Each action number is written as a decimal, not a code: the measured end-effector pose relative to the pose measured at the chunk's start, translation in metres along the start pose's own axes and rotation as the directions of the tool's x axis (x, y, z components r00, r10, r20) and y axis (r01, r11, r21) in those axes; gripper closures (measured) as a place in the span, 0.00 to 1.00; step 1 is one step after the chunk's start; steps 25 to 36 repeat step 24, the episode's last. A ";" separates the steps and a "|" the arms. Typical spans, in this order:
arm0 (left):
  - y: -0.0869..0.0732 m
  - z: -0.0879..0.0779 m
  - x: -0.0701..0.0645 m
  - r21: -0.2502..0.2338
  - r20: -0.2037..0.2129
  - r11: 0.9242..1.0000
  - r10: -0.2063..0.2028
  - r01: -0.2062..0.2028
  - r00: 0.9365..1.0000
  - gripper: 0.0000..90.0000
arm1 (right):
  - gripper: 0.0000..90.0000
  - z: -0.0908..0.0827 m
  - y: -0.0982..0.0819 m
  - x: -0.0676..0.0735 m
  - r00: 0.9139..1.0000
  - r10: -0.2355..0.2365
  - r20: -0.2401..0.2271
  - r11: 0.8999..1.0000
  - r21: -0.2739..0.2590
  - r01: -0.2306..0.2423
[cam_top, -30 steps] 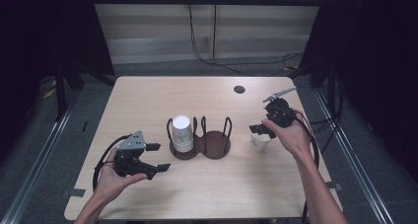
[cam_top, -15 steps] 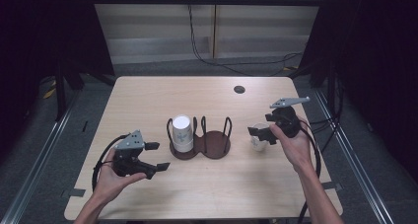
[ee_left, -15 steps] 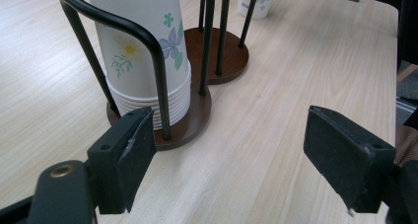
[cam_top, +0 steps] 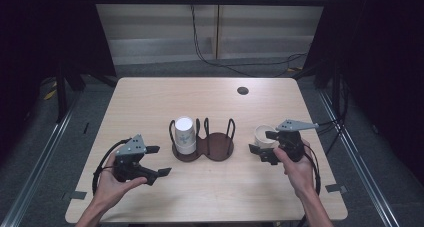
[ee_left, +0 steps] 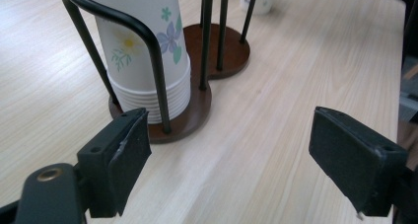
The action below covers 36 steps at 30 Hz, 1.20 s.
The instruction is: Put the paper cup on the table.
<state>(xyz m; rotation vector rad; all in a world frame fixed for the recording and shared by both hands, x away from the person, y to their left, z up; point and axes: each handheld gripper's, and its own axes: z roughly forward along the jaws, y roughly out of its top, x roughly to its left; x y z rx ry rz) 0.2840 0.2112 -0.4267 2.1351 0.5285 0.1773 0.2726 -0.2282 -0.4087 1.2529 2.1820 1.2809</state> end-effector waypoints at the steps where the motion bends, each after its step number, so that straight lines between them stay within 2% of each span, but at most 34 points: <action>1: -0.001 -0.001 0.000 -0.001 0.000 1.000 -0.004 0.004 1.000 0.18 | 0.20 -0.001 -0.002 0.002 1.000 0.000 0.001 1.000 -0.010 0.000; 4: -0.007 -0.003 0.000 -0.016 -0.017 1.000 -0.022 0.021 1.000 0.18 | 0.20 -0.005 -0.008 0.010 1.000 -0.008 0.009 1.000 -0.026 0.008; 6: -0.009 -0.004 0.002 -0.023 -0.019 0.999 -0.043 0.042 0.999 0.18 | 0.20 -0.006 -0.013 0.015 1.000 -0.005 -0.007 0.999 -0.043 0.005; 8: -0.012 -0.004 0.002 -0.030 -0.029 0.999 -0.045 0.044 0.999 0.18 | 0.20 -0.005 -0.020 0.020 1.000 -0.009 -0.028 0.999 -0.046 0.008; 9: -0.013 -0.004 0.002 -0.035 -0.032 0.998 -0.057 0.056 0.998 0.18 | 0.20 -0.004 -0.023 0.023 0.999 -0.013 -0.034 0.998 -0.055 0.011; 12: -0.015 -0.006 0.001 -0.040 -0.041 0.998 -0.052 0.050 0.998 0.18 | 0.20 -0.001 -0.033 0.028 0.999 -0.004 -0.043 0.998 -0.070 0.001; 15: -0.017 -0.007 0.001 -0.065 -0.035 0.995 -0.076 0.074 0.996 0.18 | 0.17 0.002 -0.040 0.031 0.999 0.006 -0.051 0.997 -0.072 -0.009; 19: -0.021 -0.008 0.003 -0.070 -0.079 0.995 -0.077 0.072 0.994 0.18 | 0.15 0.005 -0.046 0.036 0.998 -0.003 -0.058 0.997 -0.083 -0.002; 21: -0.023 -0.008 0.003 -0.082 -0.083 0.993 -0.093 0.086 0.992 0.19 | 0.15 0.008 -0.048 0.040 0.999 -0.024 -0.037 0.998 -0.066 0.021; 36: -0.026 -0.006 0.003 -0.076 -0.073 0.993 -0.094 0.089 0.993 0.19 | 0.15 0.012 -0.051 0.040 0.999 -0.028 -0.036 0.998 -0.057 0.025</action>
